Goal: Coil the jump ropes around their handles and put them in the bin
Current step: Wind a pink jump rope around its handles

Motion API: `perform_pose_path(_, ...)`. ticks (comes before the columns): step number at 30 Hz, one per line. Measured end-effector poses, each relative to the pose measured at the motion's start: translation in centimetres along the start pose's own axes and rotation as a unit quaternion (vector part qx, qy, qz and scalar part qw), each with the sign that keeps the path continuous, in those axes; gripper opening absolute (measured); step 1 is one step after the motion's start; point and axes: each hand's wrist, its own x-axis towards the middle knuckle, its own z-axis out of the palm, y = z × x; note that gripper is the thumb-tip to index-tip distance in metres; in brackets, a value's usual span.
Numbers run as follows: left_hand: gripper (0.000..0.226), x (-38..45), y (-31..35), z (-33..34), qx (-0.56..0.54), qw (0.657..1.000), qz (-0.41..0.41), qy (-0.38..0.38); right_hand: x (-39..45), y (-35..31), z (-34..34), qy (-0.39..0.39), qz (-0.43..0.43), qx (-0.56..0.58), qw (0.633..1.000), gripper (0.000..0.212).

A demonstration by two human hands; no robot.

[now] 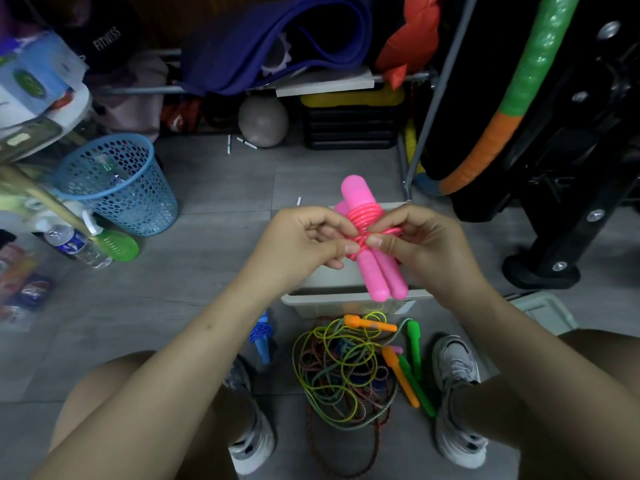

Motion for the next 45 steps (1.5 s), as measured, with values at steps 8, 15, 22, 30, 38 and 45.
perform_pose_path(8,0.031,-0.3,-0.4,-0.3,0.171,0.981,0.089,0.000,-0.5,-0.1,0.3,-0.059,-0.001,0.012,0.998,0.011)
perform_pose_path(15,0.010,-0.6,-1.0,-0.7,0.158,0.984,0.081,-0.029,-0.4,0.0,0.6,-0.083,0.024,0.021,0.996,0.020)
perform_pose_path(22,0.020,-0.3,-1.5,0.9,0.009,0.997,0.061,0.052,-0.3,0.5,0.4,-0.038,0.045,0.055,0.997,0.015)
perform_pose_path(30,0.024,-0.4,-1.5,1.2,-0.318,0.944,-0.051,0.071,0.1,-0.1,0.4,-0.051,0.081,0.155,0.983,0.034)
perform_pose_path(38,0.032,-0.1,-2.6,1.6,-0.139,0.977,-0.133,0.094,-0.2,1.9,1.5,-0.013,0.069,0.055,0.996,0.048)
perform_pose_path(45,0.038,0.2,-3.1,1.5,-0.220,0.961,-0.136,0.093,-0.1,2.9,1.4,-0.061,0.140,-0.013,0.988,0.048)
